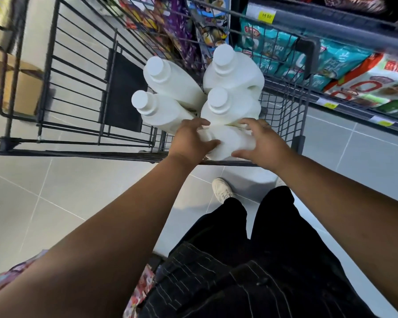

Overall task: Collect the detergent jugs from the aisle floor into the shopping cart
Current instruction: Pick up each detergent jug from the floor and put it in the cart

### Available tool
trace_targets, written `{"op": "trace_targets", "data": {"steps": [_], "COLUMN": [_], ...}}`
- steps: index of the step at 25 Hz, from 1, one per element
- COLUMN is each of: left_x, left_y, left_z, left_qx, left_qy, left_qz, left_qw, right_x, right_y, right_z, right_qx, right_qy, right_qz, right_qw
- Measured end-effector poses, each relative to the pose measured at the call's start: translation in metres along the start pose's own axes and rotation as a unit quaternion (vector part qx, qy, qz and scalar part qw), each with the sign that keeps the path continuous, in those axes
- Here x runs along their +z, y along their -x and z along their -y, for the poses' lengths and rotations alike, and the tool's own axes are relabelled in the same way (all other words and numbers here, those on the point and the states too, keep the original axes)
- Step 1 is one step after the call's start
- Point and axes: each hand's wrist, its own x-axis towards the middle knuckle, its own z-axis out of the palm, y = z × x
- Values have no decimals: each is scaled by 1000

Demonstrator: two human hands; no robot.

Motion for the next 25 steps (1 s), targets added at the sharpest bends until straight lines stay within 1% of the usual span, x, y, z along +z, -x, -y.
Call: {"op": "trace_targets", "data": {"steps": [3,5,7,11,13,15,21,23,25], "left_x": [-9,-13,-12,10,31,58,161,201,241], "left_y": [13,23,33,55,72,93,176,207,234], "left_z": [-14,-29,-48,-103,-145,-192,-333,-382,-431], "left_qx": [33,77,119,207,240,266,367,390,417], "left_qy": [-34,-63,-59,-38,-18,-9,-12,-13,-14], "left_qz": [-2,3,8,20,50,96,171,205,244], "left_qw": [999,995,991,977,969,959,914,897,876], "right_x": [-16,-35,-59,-114,-148,-182,-266,-288,-308], "right_y": [17,36,58,112,147,188,335,392,446], "right_z": [2,0,-5,-23,-43,-70,-158,-191,-221], "right_qx": [5,5,9,37,62,78,123,140,160], "right_qy": [-2,-14,-19,4,-3,-20,-81,-107,-130], "right_qz": [-15,-32,-51,-104,-138,-182,-327,-385,-447], "right_qw": [1000,999,998,994,989,980,934,906,870]}}
